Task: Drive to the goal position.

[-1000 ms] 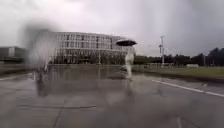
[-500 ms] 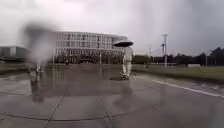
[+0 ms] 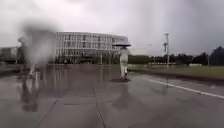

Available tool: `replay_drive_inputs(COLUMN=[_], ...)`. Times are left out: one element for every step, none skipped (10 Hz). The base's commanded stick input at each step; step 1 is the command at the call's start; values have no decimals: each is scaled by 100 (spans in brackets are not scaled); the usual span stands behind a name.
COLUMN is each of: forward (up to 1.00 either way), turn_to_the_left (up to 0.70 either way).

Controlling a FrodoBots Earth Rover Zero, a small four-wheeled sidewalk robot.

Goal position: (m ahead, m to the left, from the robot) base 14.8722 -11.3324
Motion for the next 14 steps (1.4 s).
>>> replay_drive_inputs(forward=[70,70,70,70,70,70,70,70,70,70,70,70,70,70], turn_to_the_left=[0,0,0,0,0,0,0,0,0,0,0,2,2,2])
